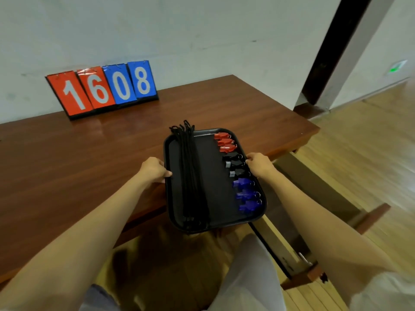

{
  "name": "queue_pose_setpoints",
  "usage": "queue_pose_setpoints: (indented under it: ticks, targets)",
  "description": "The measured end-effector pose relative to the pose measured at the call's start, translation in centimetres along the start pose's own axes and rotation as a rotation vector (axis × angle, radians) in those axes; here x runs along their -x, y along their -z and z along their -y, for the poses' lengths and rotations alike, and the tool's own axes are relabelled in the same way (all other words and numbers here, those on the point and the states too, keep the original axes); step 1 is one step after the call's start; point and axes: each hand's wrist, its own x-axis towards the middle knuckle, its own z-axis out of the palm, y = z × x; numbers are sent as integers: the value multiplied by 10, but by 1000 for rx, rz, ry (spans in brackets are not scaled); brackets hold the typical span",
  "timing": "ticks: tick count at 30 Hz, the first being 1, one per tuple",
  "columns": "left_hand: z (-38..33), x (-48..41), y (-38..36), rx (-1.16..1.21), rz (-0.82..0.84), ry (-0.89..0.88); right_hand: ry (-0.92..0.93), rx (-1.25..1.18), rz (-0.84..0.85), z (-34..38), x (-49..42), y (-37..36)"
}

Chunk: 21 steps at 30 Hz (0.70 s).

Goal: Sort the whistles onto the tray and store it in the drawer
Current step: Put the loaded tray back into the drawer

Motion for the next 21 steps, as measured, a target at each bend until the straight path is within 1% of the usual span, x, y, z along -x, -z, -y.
queue_pose_setpoints:
  ticks: [13, 18, 21]
  targets:
    - [-56, 61, -127, 101, 240, -157, -192, 4, -159, -139, 86, 74]
    - [-73, 81, -171, 83, 334, -214, -276, -6, -226, -183, 121, 92]
    - [-77, 88, -191, 38, 356, -239, -328, 2, -248, -204, 137, 97]
